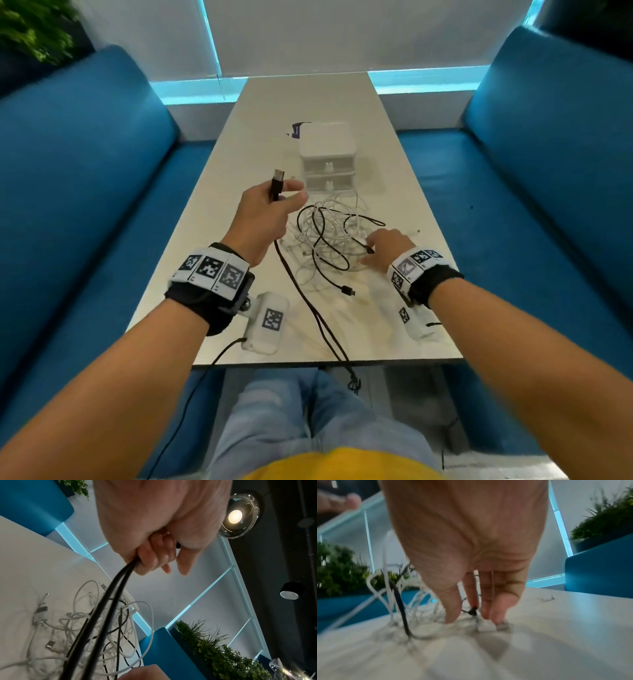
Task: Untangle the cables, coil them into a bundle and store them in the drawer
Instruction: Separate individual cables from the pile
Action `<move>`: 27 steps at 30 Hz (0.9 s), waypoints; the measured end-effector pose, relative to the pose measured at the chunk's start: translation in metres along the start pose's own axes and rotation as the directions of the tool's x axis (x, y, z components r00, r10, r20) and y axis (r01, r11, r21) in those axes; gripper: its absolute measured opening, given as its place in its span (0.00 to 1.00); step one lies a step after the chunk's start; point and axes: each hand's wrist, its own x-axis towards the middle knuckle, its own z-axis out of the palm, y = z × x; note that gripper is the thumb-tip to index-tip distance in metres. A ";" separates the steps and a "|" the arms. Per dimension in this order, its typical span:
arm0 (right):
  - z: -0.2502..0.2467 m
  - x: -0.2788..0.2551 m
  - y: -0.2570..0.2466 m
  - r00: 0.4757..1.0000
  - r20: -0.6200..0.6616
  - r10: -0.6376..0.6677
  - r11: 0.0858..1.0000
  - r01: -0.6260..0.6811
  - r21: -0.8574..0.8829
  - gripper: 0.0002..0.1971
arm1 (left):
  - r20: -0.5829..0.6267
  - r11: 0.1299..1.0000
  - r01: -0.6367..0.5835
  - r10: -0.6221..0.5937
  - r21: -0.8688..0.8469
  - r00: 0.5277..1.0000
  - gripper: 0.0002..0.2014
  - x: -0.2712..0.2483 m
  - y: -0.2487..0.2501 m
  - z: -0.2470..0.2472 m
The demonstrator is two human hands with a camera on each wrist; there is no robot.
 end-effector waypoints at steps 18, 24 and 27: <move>-0.086 -0.054 -0.010 0.938 -0.308 -0.156 0.752 0.315 0.579 0.03 | 0.141 0.997 -0.022 0.032 -0.074 0.989 0.11 0.001 0.007 0.006; -0.107 -0.079 -0.046 0.902 -0.308 -0.303 0.498 0.425 0.756 0.05 | 0.211 0.974 0.005 0.043 -0.225 0.976 0.14 -0.005 0.005 0.038; -0.098 -0.084 -0.058 0.914 -0.299 -0.275 0.321 0.380 0.868 0.05 | 0.278 0.930 0.037 0.072 -0.367 0.958 0.08 -0.011 0.005 0.042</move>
